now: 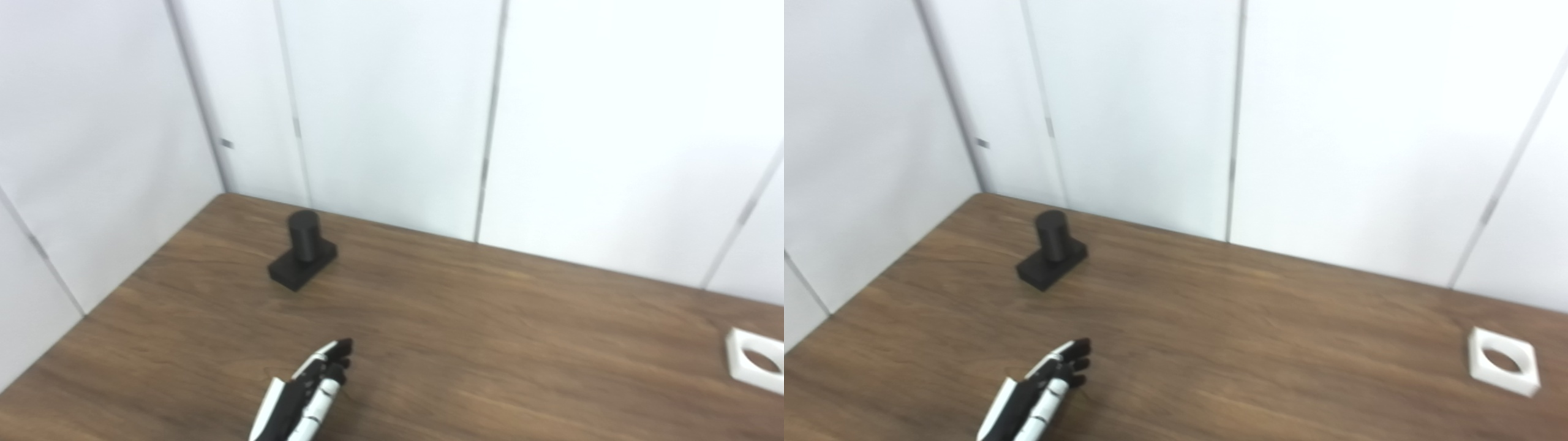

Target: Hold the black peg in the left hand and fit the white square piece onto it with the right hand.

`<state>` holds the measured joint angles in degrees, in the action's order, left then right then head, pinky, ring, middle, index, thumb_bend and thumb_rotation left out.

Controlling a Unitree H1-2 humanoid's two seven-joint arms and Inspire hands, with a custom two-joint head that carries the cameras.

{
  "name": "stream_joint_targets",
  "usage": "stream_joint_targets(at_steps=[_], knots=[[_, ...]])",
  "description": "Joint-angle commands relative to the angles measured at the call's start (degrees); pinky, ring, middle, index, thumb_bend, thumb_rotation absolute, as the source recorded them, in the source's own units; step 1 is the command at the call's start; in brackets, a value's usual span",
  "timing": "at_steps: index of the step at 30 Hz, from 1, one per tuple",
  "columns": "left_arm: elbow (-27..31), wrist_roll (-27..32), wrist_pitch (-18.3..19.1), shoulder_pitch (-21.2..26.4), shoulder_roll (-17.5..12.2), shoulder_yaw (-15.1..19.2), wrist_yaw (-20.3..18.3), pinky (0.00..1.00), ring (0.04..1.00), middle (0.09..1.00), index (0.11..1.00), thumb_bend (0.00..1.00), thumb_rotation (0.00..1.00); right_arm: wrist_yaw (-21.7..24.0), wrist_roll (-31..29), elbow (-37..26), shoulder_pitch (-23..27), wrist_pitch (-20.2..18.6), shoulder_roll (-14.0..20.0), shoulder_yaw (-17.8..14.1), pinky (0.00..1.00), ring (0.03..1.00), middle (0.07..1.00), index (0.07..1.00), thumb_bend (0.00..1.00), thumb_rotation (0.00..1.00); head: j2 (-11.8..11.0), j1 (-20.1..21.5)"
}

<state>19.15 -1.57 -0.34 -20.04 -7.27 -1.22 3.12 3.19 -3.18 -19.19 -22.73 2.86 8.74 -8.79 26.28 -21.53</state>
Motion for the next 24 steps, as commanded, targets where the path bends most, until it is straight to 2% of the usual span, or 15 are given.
stream_joint_targets(at_steps=[1, 7, 16, 20, 24], knots=[[-0.7, -1.4, 0.6, 0.1, 2.7, -1.5, -0.4, 0.79, 0.870, 0.889, 0.860, 0.54, 0.83, -0.2, 0.5, 1.0, 0.5, 0.4, 0.7, -0.2, 1.00, 0.971, 0.939, 0.953, 0.52, 1.00, -0.1, -0.3], [-0.9, -1.8, 1.2, 0.4, 2.6, -2.1, 0.6, 0.78, 0.866, 0.882, 0.854, 0.54, 0.83, 0.2, 0.0, 2.6, 0.8, 2.1, 0.9, -0.4, 1.00, 0.977, 0.943, 0.952, 0.54, 1.00, -0.3, -0.6], [-1.4, -1.9, 1.6, 0.8, 3.1, -2.1, 1.3, 0.79, 0.871, 0.882, 0.853, 0.55, 0.81, 0.3, -0.5, 1.5, 0.8, 1.0, 0.9, -0.3, 1.00, 0.982, 0.950, 0.958, 0.51, 1.00, -0.1, -0.4], [-1.9, -5.6, -1.1, 0.7, 3.2, -2.2, 3.2, 0.77, 0.878, 0.889, 0.862, 0.47, 0.66, 0.0, 0.3, 1.8, 0.8, 1.1, 1.1, -0.5, 0.97, 0.963, 0.939, 0.957, 0.52, 1.00, -0.2, -0.7], [-1.8, -6.0, -1.2, 0.4, 3.2, -2.7, 3.6, 0.78, 0.880, 0.895, 0.873, 0.40, 0.60, 0.2, 0.1, 2.2, 0.7, 1.6, 1.4, -0.6, 0.90, 0.950, 0.933, 0.954, 0.52, 1.00, -0.3, -1.0]])
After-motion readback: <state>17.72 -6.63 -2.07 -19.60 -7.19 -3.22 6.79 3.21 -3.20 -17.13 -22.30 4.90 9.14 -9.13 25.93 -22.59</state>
